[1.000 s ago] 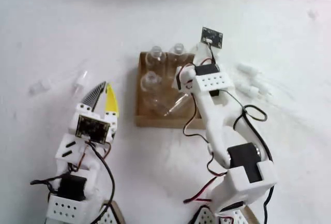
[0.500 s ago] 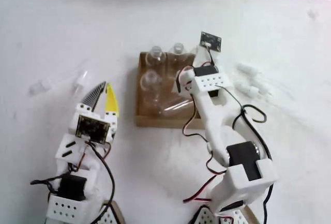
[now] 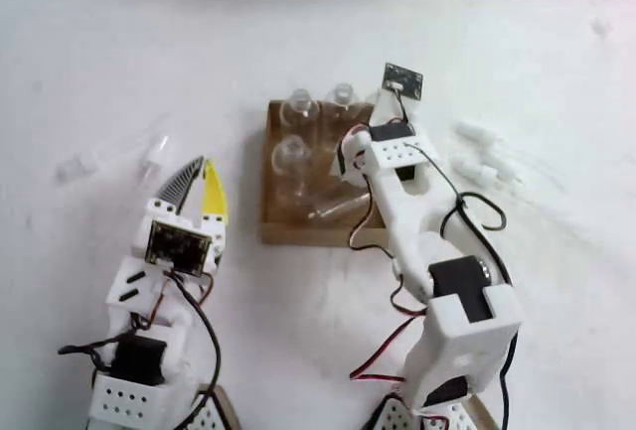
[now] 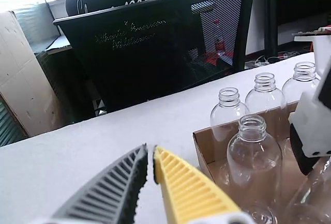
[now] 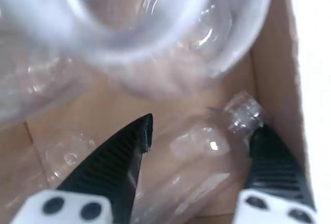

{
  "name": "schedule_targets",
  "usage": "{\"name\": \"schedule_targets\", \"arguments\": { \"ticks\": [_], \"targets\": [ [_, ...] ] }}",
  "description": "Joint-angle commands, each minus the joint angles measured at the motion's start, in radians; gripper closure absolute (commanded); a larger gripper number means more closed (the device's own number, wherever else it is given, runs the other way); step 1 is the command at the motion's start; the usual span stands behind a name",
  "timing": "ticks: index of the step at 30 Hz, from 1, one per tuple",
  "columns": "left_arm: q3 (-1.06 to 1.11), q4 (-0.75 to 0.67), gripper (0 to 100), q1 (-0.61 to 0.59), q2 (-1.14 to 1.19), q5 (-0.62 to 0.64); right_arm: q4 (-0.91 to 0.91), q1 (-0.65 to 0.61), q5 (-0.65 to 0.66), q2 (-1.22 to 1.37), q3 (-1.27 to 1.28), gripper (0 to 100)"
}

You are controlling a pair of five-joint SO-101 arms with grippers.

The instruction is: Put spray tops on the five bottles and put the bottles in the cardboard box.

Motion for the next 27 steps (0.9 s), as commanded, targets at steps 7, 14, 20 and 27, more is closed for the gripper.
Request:
{"name": "schedule_targets", "arguments": {
  "ticks": [7, 14, 20, 27],
  "targets": [
    [-0.002, -0.002, 97, 0.01, -0.012, -0.006, 0.163, -0.002, 0.006, -0.068, -0.066, 92.9],
    [-0.002, -0.002, 97, 0.01, -0.012, -0.006, 0.194, 0.01, 0.008, -0.168, -0.063, 96.1],
    [-0.002, -0.002, 97, 0.01, -0.012, -0.006, 0.2, 0.016, 0.008, -0.211, -0.061, 96.1],
    [-0.002, -0.002, 97, 0.01, -0.012, -0.006, 0.274, 0.03, 0.008, -0.312, -0.063, 96.1]
  ]
}}
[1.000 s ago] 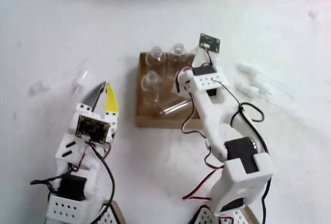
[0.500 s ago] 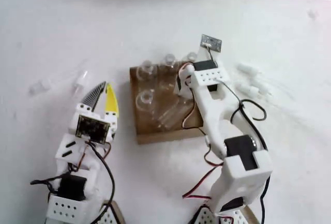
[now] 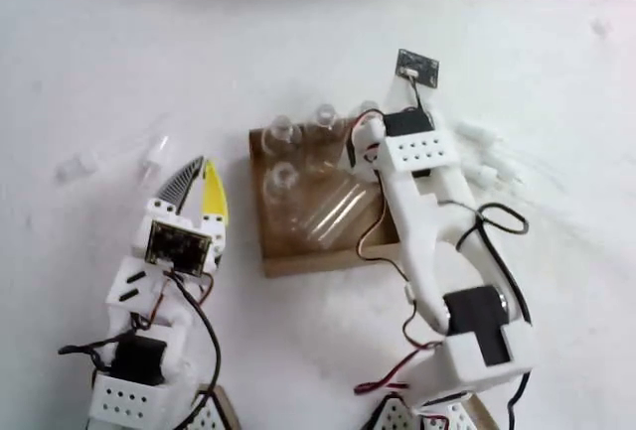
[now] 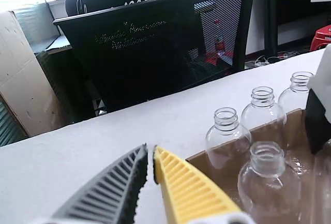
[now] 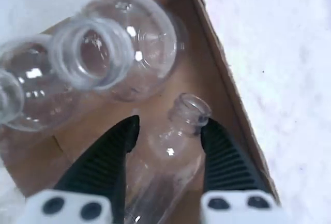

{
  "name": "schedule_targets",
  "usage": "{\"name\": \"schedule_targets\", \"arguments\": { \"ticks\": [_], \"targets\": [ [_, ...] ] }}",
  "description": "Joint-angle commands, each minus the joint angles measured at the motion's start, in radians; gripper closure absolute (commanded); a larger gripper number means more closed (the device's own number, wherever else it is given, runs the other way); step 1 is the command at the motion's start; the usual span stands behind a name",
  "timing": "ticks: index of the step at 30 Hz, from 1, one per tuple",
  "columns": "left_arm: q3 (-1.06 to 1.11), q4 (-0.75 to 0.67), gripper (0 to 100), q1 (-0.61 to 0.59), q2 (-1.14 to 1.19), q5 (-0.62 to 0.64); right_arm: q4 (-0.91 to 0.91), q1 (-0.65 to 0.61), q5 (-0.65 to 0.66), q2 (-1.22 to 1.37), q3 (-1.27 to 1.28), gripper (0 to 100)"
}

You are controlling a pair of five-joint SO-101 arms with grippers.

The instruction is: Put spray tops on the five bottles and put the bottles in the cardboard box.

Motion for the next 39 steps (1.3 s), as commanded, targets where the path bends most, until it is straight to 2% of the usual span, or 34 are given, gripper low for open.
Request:
{"name": "schedule_targets", "arguments": {
  "ticks": [1, 12, 22, 24, 26, 29, 31, 34, 39],
  "targets": [
    [-0.002, -0.002, 97, 0.01, -0.012, -0.006, 0.036, 0.031, 0.008, -0.105, -0.017, 96.1],
    [-0.002, 0.0, 97, 0.01, -0.012, -0.006, 0.143, 0.134, 0.009, -0.288, -0.018, 96.1],
    [-0.002, 0.0, 97, 0.01, -0.012, -0.006, 0.148, 0.344, 0.011, -0.61, -0.018, 96.1],
    [-0.002, 0.0, 97, 0.01, -0.012, -0.006, 0.148, 0.386, 0.058, -0.679, -0.018, 96.1],
    [-0.002, 0.0, 97, 0.01, -0.012, -0.006, 0.136, 0.427, 0.18, -0.733, -0.017, 96.1],
    [-0.002, 0.0, 97, 0.01, -0.012, -0.006, 0.061, 0.519, 0.347, -0.779, 0.035, 96.1],
    [-0.002, 0.0, 97, 0.01, -0.012, -0.006, -0.021, 0.579, 0.4, -0.796, 0.117, 96.1],
    [-0.002, 0.0, 97, 0.01, -0.012, -0.006, -0.171, 0.654, 0.411, -0.814, 0.279, 96.2],
    [-0.002, 0.0, 97, 0.01, -0.012, -0.006, -0.377, 0.645, 0.413, -0.903, 0.502, 98.1]
  ]
}}
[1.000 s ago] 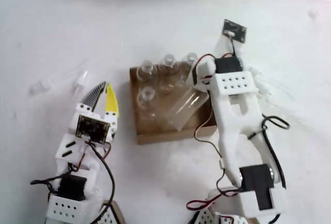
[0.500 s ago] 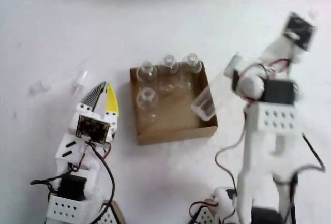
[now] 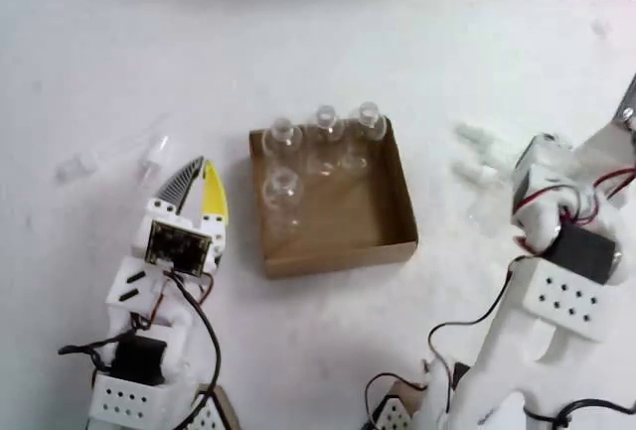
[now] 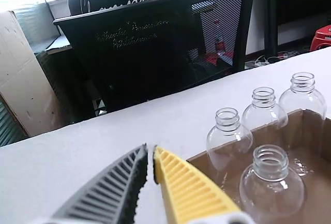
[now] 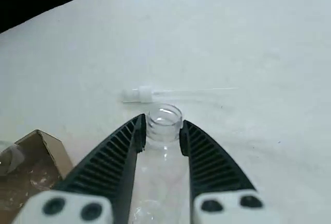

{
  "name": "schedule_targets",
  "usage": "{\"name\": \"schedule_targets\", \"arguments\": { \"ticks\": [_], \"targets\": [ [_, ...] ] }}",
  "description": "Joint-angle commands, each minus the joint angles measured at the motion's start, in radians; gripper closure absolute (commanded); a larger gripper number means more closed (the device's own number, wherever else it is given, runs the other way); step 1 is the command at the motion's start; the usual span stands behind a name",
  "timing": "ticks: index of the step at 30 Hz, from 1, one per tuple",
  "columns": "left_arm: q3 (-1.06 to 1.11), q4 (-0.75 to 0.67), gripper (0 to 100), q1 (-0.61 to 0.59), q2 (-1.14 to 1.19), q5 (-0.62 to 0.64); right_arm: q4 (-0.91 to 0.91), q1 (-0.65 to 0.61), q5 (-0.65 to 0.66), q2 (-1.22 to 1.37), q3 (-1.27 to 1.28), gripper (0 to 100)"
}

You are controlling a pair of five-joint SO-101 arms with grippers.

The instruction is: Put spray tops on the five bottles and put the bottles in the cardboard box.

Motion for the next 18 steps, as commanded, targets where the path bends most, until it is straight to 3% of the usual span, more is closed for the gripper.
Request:
{"name": "schedule_targets", "arguments": {
  "ticks": [1, 6, 12, 16, 18],
  "targets": [
    [-0.002, 0.0, 97, 0.01, -0.012, -0.006, -0.117, -0.019, 0.014, -0.105, 0.084, 98.1],
    [-0.002, 0.0, 97, 0.01, -0.012, -0.006, -0.124, -0.157, 0.014, -0.331, 0.163, 98.1],
    [-0.002, 0.0, 97, 0.01, -0.012, -0.006, -0.177, -0.45, 0.014, -0.585, 0.325, 98.1],
    [-0.002, 0.0, 97, 0.01, -0.012, -0.006, -0.394, -0.596, 0.038, -0.71, 0.523, 98.1],
    [-0.002, 0.0, 97, 0.01, -0.012, -0.006, -0.521, -0.648, 0.153, -0.763, 0.658, 98.1]
  ]
}}
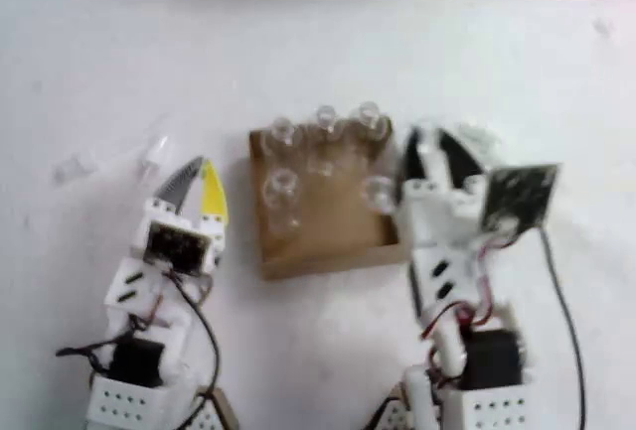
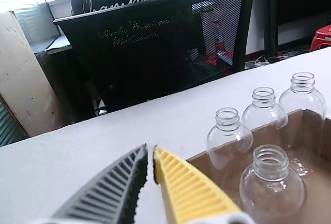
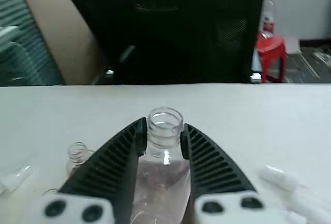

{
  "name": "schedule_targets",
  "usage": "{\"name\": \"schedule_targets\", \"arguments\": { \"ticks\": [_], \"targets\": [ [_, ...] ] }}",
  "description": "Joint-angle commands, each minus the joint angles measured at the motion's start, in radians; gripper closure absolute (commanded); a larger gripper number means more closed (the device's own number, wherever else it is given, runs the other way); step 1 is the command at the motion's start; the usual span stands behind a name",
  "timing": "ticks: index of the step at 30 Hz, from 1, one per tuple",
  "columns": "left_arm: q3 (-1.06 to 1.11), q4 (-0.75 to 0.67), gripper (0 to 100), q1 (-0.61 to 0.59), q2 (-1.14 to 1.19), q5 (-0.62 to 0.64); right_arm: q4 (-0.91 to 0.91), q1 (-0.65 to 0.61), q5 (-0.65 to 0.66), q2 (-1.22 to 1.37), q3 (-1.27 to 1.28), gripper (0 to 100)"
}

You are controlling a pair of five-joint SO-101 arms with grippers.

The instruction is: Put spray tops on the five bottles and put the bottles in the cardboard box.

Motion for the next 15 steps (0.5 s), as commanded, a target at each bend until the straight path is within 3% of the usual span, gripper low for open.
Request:
{"name": "schedule_targets", "arguments": {
  "ticks": [1, 4, 7, 15],
  "targets": [
    [-0.002, 0.0, 97, 0.01, -0.012, -0.008, -0.237, -0.096, 0.181, -0.097, 0.207, 98.1],
    [-0.002, -0.002, 97, 0.012, -0.012, -0.044, -0.355, -0.154, 0.305, -0.182, 0.405, 98.1],
    [-0.002, -0.005, 97, 0.012, -0.012, -0.048, -0.384, -0.179, 0.318, -0.272, 0.548, 98.1],
    [-0.002, -0.003, 97, 0.012, -0.012, -0.048, -0.283, -0.179, 0.315, -0.291, 0.542, 98.1]
  ]
}}
